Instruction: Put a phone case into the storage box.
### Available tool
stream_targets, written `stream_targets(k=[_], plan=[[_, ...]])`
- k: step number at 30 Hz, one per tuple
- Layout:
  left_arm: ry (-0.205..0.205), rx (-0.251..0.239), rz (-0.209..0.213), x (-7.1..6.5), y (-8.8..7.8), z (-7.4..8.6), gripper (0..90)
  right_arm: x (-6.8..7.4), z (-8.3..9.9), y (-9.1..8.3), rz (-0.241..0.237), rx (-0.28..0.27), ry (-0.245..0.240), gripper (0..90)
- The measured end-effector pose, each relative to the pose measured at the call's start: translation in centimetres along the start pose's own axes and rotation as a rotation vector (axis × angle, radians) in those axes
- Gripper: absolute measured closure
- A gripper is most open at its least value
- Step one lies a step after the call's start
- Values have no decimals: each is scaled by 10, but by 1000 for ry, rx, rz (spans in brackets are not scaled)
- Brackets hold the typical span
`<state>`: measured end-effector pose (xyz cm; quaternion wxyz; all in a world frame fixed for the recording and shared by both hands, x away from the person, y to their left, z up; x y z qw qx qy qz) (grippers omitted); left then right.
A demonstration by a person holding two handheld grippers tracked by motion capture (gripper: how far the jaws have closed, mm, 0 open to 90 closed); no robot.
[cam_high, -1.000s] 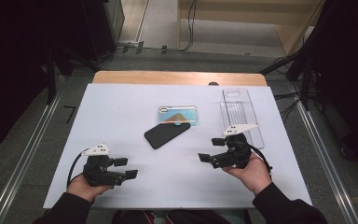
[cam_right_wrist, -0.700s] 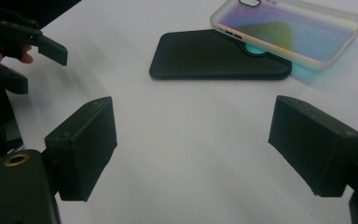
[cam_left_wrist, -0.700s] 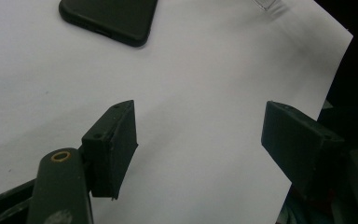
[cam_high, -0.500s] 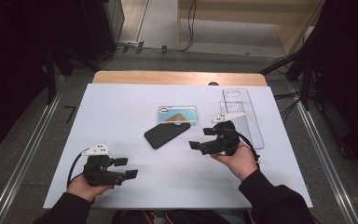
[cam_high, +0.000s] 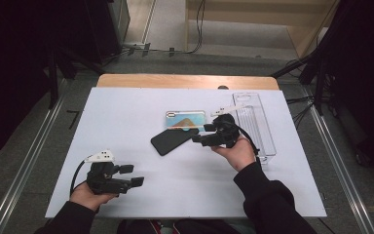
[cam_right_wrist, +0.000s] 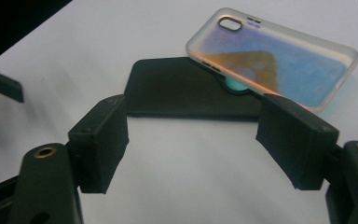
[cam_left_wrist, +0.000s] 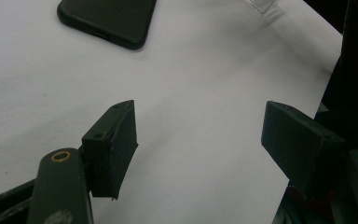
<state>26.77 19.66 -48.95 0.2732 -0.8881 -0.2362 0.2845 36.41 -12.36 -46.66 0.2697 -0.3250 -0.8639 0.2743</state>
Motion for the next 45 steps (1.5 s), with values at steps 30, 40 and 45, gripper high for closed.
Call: stream_targets(k=[30, 40, 45], plan=[[12, 8, -10, 1, 2, -1, 268, -41, -36, 45, 78, -3, 75, 878], [33, 3, -13, -1, 1, -3, 269, -53, -28, 68, 92, 71, 74, 877], [31, 5, -15, 0, 0, -2, 269, -56, -26, 73, 115, 101, 66, 877]])
Point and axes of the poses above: each handheld gripper's, and its own axes: y roughly forward along the jaws, z roughly out of its underside, x roughly to its left, the point moved 4 cm from there along y, roughly forward along the jaws
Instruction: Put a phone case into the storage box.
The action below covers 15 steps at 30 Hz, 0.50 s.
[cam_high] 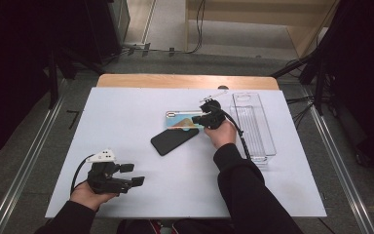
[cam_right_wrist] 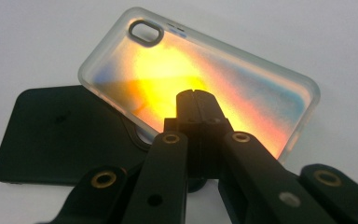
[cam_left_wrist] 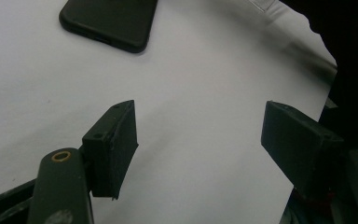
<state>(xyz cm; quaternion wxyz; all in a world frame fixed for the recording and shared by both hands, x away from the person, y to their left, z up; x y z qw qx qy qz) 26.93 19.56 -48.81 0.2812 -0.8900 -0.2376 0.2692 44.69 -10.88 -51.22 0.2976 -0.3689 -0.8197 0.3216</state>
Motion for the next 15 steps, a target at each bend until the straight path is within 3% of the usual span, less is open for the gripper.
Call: stream_targets(k=[15], plan=[[8, 1, -12, 0, 0, 0, 269, 1, 6, 5, -10, 61, -6, 877]])
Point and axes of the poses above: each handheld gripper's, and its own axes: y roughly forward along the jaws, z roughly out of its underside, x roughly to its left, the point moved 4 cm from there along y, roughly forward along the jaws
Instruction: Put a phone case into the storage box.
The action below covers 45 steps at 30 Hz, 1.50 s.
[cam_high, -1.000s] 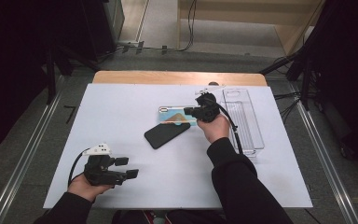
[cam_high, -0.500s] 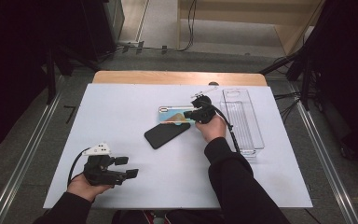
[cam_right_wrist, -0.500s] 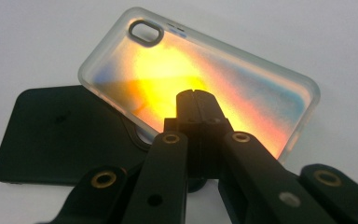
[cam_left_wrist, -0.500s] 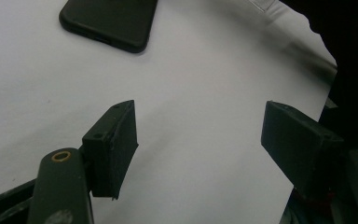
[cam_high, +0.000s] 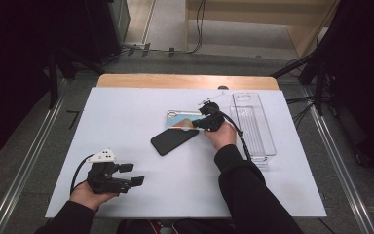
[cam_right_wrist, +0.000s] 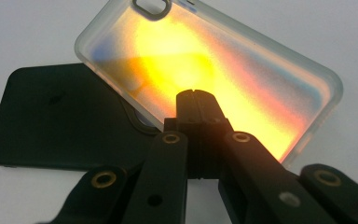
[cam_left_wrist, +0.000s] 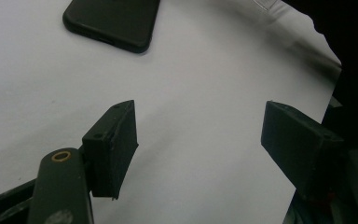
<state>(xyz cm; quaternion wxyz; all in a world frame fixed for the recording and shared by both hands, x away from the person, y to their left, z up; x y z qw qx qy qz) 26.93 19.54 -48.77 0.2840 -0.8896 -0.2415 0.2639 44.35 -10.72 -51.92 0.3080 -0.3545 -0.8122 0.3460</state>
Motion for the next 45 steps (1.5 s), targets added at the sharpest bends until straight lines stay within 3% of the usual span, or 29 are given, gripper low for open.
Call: stream_targets(k=[7, 24, 29, 33, 38, 42, 45], plan=[[0, 1, 1, 0, 0, 0, 269, 3, 5, -2, -20, 0, 21, 877], [-1, 3, -3, 0, 1, 0, 269, 23, 12, 0, -102, 0, -3, 877], [-2, 0, 3, 0, 0, 0, 269, 23, 12, 0, -82, -3, -1, 877], [-7, 0, 2, 1, 0, 0, 270, 24, 8, -14, -84, -42, 5, 866], [-9, -4, 2, 1, 0, 0, 269, 30, 10, -36, -96, -55, -15, 749], [-15, -6, 8, 1, 0, 0, 270, 38, 17, -55, -87, -73, -78, 660], [-17, -8, 12, 1, 0, 0, 269, 42, 25, -69, -120, -88, -90, 619]])
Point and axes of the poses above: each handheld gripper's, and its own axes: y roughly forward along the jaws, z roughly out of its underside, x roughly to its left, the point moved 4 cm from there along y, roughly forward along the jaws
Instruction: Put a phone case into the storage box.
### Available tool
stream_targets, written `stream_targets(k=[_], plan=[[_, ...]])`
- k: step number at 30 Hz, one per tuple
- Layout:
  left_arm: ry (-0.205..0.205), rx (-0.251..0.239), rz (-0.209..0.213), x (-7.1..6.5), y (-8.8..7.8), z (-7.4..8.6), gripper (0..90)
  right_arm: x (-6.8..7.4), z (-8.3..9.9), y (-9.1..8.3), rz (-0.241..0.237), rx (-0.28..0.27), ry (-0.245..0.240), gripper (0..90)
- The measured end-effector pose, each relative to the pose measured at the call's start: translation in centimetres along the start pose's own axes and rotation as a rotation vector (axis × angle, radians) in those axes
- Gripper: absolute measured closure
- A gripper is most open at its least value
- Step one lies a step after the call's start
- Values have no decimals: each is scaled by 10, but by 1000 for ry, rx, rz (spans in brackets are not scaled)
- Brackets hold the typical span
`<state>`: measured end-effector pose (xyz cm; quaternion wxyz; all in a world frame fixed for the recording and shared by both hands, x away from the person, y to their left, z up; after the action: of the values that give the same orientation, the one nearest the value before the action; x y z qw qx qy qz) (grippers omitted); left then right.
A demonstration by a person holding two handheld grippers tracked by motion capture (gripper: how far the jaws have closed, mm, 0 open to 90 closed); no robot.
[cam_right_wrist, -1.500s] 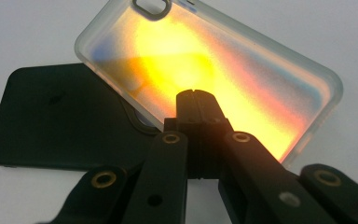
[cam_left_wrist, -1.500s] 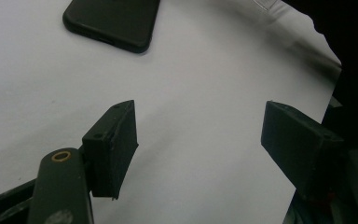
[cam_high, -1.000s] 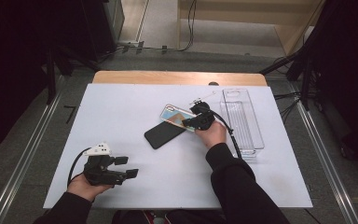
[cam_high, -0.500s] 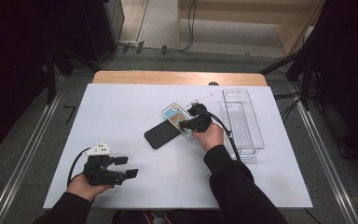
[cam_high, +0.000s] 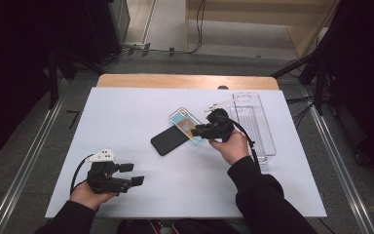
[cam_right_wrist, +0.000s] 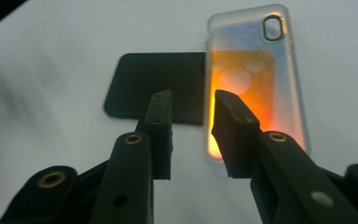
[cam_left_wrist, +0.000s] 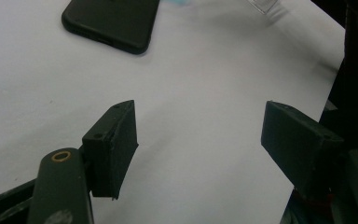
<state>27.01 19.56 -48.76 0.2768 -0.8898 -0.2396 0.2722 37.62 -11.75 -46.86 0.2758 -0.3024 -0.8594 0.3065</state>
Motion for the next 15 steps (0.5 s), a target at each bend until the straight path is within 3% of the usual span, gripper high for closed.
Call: stream_targets(k=[7, 15], plan=[[3, 1, 1, 0, 0, 0, 269, 10, 17, -22, -39, -13, -11, 466], [8, -6, 7, -1, -1, -1, 269, 15, 40, -41, -99, -12, -20, 396]])
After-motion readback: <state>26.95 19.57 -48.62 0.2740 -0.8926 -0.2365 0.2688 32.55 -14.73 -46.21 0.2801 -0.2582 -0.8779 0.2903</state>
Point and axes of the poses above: each handheld gripper's, and its own axes: y roughly forward along the jaws, z roughly out of its underside, x roughly to its left, the point moved 4 cm from there along y, roughly forward along the jaws
